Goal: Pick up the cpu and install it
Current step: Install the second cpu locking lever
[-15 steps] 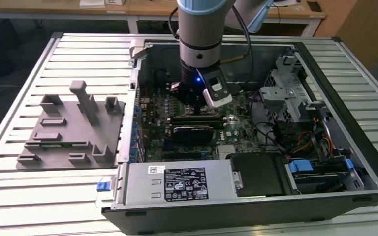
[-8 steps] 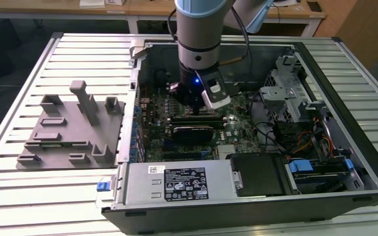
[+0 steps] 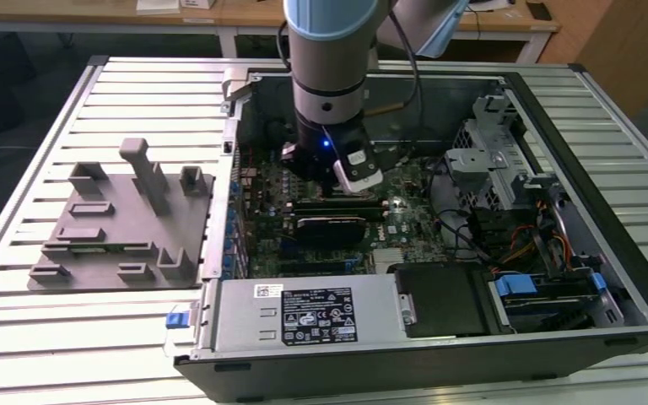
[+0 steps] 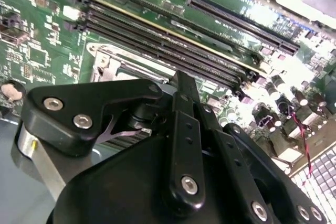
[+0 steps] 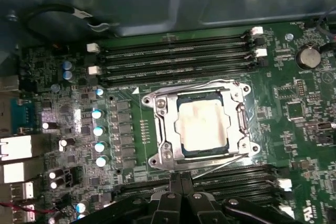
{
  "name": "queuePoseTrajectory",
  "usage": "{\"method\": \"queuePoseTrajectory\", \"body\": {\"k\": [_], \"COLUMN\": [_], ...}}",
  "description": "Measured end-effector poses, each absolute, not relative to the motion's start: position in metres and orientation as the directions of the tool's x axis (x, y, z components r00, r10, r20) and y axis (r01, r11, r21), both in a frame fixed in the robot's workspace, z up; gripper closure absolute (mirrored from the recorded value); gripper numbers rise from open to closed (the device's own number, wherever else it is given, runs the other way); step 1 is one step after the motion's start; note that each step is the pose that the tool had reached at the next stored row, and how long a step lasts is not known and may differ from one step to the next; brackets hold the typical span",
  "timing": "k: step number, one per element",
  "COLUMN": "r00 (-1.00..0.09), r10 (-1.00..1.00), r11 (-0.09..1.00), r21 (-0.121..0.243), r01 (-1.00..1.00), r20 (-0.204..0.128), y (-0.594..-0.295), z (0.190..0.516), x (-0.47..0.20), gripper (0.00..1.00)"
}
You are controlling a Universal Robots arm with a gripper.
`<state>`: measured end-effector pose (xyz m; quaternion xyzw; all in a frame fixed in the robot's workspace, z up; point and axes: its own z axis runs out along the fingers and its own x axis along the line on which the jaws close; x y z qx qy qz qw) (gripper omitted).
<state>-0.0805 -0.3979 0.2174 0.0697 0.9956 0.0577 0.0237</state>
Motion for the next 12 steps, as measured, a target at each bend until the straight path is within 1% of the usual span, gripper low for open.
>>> {"method": "queuePoseTrajectory", "body": {"k": [5, 12], "r00": [-0.989, -0.989], "r10": [0.142, 0.144], "r11": [0.982, 0.975], "r21": [0.132, 0.176], "r01": [0.136, 0.136], "r20": [-0.037, -0.031], "y": [-0.403, -0.409], "z": [0.215, 0.211], "x": [-0.081, -0.087], "gripper": [0.89, 0.89]}}
